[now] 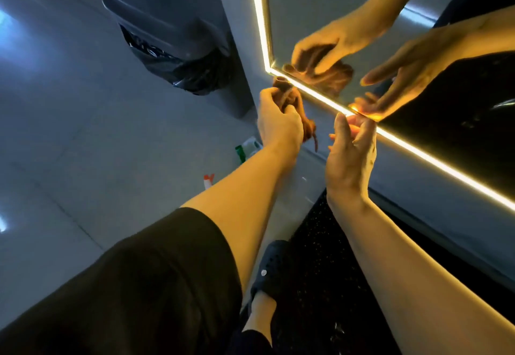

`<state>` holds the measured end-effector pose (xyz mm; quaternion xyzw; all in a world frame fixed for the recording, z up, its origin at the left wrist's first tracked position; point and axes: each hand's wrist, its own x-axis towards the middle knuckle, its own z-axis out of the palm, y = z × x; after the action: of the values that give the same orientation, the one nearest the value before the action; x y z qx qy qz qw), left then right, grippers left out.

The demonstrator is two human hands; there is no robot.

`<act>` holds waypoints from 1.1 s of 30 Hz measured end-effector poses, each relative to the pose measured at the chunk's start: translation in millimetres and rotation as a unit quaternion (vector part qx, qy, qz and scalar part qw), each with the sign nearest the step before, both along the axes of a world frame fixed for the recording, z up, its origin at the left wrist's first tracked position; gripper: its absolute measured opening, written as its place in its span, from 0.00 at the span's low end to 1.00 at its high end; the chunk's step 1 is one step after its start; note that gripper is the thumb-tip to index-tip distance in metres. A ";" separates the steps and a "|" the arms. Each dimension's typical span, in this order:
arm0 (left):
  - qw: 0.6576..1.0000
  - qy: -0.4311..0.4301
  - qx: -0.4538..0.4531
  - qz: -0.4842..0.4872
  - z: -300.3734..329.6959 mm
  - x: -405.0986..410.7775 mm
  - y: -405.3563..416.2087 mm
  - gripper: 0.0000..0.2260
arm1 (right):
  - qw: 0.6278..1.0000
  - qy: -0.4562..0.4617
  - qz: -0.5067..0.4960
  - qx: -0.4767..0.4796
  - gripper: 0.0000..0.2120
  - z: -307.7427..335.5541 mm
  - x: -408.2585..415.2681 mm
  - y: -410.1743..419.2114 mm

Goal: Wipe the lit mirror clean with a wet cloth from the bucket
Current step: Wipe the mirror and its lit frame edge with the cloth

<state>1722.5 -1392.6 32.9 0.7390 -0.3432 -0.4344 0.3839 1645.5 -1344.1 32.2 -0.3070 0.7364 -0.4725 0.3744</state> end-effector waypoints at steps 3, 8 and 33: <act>0.998 -0.037 -0.030 0.028 -2.3 12.7 -19.3 0.20 | 1.000 0.010 0.009 -0.003 0.18 -1.6 1.5 -2.2; 0.994 -0.062 0.011 -0.094 -3.0 13.7 6.2 0.19 | 0.992 0.066 0.106 0.001 0.07 1.0 13.6 -11.4; 0.987 -0.073 -0.126 -0.074 57.4 45.4 -4.4 0.18 | 0.966 0.135 0.202 -0.084 0.06 61.1 37.1 -38.2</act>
<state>1767.8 -1397.0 90.3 0.6871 -0.4761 -0.3594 0.4148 1682.6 -1382.3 93.3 -0.5407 0.6605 -0.4015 0.3319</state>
